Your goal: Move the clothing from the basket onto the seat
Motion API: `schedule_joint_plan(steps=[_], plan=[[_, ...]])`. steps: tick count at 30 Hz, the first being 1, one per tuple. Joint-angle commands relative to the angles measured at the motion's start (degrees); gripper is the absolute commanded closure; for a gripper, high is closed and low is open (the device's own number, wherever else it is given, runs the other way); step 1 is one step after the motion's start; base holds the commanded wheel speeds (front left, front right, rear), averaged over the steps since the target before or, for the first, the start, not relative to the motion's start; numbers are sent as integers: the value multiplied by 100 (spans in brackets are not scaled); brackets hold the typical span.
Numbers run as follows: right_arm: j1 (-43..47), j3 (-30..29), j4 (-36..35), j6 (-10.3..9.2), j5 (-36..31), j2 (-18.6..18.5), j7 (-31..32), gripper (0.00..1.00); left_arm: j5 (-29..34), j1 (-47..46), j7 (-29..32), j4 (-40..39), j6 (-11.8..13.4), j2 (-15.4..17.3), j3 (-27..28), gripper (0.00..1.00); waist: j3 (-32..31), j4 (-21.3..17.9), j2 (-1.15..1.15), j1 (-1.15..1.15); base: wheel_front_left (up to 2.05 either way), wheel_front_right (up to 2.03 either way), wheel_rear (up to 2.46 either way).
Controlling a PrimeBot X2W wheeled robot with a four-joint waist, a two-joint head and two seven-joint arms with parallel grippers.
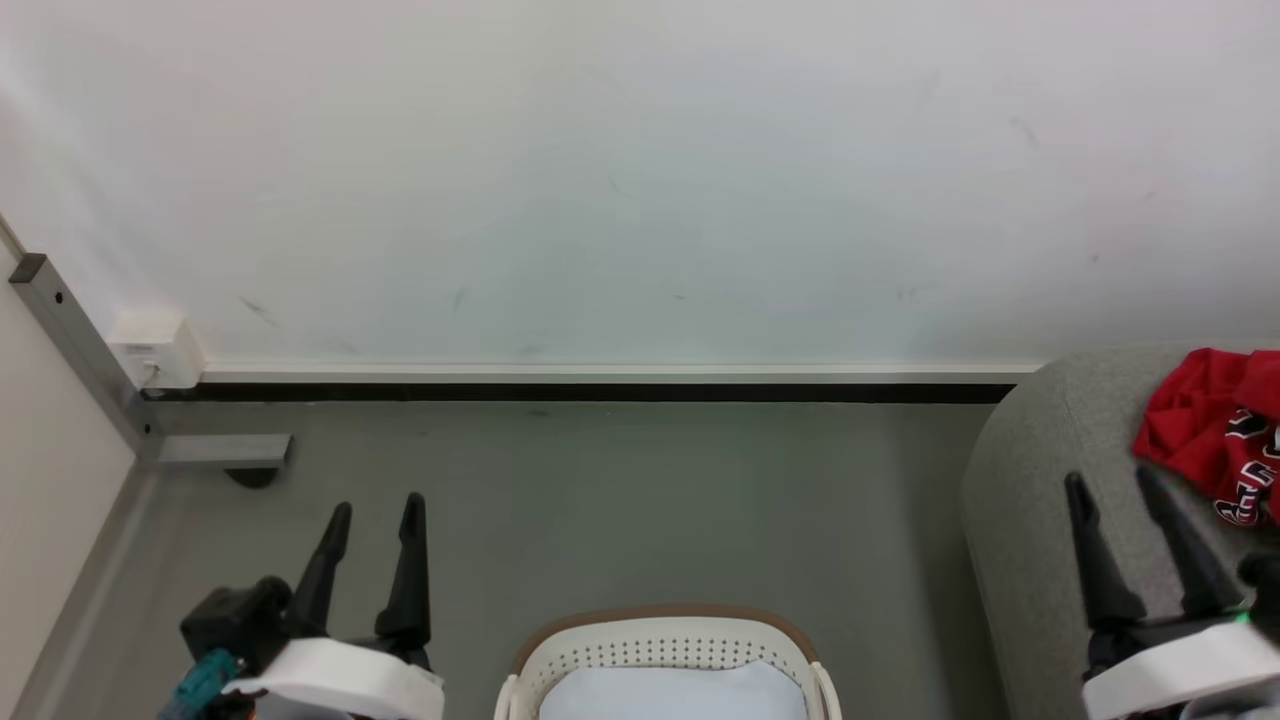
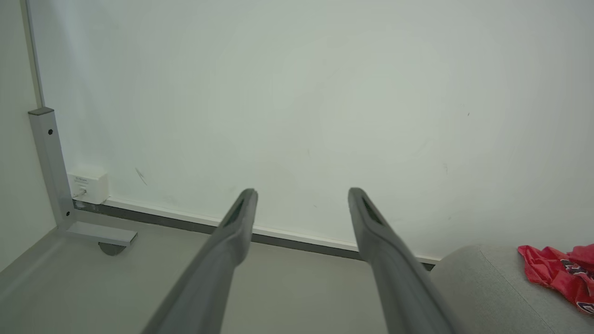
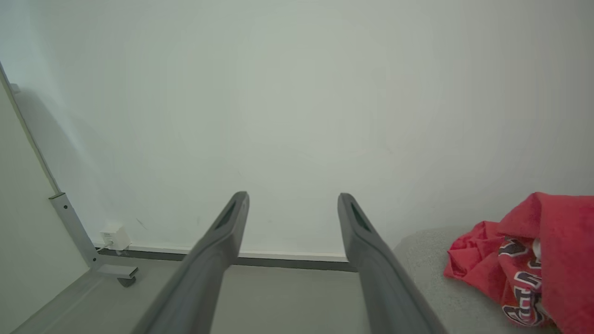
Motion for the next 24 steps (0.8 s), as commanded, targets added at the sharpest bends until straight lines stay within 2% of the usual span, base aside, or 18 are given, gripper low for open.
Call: schedule_joint_plan(steps=[1, 7, 12, 24], plan=[[162, -73, -30, -13, -62, 158, -48, 0, 163, 109, -3, 15, -66, -78, 111, 0, 22, -39, 0, 1, 0, 0, 0], [422, -188, -15, -13, -539, 633, -106, 0, 743, 391, -3, 53, -406, -469, 588, 0, 86, -164, 0, 1, 0, 0, 0], [462, -418, -50, -13, -832, 914, -112, 0, 1061, 449, -3, 135, -644, -663, 845, 0, 115, -204, 0, 1, 0, 0, 0], [410, -478, 83, -13, -1000, 1040, -114, 0, 1481, 355, -3, 268, -874, -806, 1041, 0, 143, -230, 0, 1, 0, 0, 0]])
